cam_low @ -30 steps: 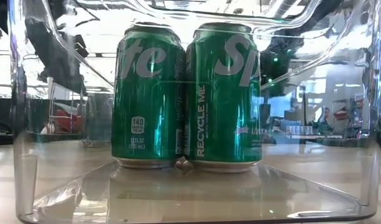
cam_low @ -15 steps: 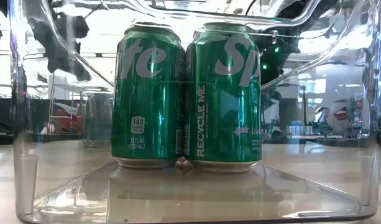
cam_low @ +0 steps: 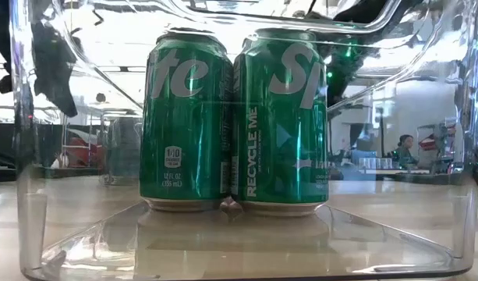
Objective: Sort soda cans
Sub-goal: Adjust the transparent bins on the table
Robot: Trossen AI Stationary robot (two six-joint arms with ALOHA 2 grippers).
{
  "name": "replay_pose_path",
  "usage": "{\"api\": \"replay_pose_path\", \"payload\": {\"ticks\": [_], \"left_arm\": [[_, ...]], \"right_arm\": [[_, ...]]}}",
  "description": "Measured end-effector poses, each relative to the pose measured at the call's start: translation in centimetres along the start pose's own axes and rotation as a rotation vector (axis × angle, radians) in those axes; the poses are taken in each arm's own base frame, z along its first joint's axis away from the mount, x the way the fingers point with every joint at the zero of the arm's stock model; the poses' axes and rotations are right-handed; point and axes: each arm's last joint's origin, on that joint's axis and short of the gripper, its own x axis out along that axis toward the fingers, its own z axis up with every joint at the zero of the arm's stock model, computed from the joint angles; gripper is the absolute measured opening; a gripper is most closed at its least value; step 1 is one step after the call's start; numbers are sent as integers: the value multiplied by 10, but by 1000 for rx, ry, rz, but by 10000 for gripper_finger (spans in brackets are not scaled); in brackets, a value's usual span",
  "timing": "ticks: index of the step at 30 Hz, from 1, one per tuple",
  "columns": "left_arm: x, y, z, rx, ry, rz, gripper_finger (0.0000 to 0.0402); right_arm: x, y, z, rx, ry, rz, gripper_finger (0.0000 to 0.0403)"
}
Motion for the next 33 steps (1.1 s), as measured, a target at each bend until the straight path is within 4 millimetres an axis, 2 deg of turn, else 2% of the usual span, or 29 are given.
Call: {"api": "replay_pose_path", "payload": {"ticks": [3,8,12,16,20,26,33], "left_arm": [[7,3,-4,0,-27,65,2],[34,11,-18,-53,-63,211,2],[50,17,-26,-85,-91,284,2],[62,22,-30,-113,-136,325,2],[72,23,-28,-89,-169,326,2],[89,23,-19,74,-227,306,2],[96,27,-4,196,-252,351,2]], "right_arm": [[-13,-5,8,15,-82,-14,286],[-45,-12,21,48,-244,-13,286],[-67,-17,23,59,-308,11,286],[-80,-21,22,63,-325,21,286],[-85,-16,20,51,-336,43,286],[-85,-8,19,35,-342,48,286],[-84,-8,16,21,-314,39,286]]}}
